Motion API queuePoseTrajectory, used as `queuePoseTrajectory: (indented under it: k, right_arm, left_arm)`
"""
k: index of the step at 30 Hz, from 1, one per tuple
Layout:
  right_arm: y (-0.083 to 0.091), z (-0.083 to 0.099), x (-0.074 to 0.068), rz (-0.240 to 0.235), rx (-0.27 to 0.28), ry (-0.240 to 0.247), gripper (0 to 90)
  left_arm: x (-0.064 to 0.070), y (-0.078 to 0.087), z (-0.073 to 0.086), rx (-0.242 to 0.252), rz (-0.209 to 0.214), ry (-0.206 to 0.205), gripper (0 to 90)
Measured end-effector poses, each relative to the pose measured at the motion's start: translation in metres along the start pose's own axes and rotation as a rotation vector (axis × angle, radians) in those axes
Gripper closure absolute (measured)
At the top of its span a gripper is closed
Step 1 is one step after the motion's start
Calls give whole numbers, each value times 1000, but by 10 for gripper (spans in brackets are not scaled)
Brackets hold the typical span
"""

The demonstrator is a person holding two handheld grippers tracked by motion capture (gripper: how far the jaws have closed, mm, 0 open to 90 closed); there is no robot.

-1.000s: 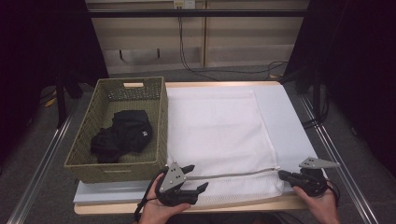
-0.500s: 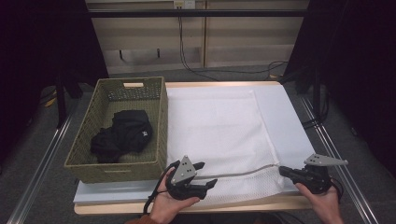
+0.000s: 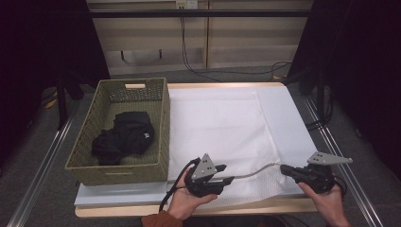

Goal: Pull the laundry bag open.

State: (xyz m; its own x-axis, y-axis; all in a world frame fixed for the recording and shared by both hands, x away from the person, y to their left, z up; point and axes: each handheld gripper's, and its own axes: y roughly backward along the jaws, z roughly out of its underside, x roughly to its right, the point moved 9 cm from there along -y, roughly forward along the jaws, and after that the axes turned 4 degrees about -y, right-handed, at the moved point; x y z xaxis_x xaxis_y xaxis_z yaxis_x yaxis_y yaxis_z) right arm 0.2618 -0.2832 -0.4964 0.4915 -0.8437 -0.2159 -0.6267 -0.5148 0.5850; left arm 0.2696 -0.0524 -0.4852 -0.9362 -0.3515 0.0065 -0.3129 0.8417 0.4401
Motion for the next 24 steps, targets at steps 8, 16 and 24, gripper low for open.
queuePoseTrajectory:
  k: [8,16,24]
  right_arm:
    - [-2,-2,-3,-19,-1,17,869]
    - [-2,-6,-5,-31,-1,30,870]
    - [-1,-13,-8,-45,14,35,871]
  left_arm:
    - [1,-21,-4,-6,10,-19,678]
    - [-1,-39,-23,-3,29,-25,754]
    - [9,-60,-31,-22,60,-43,816]
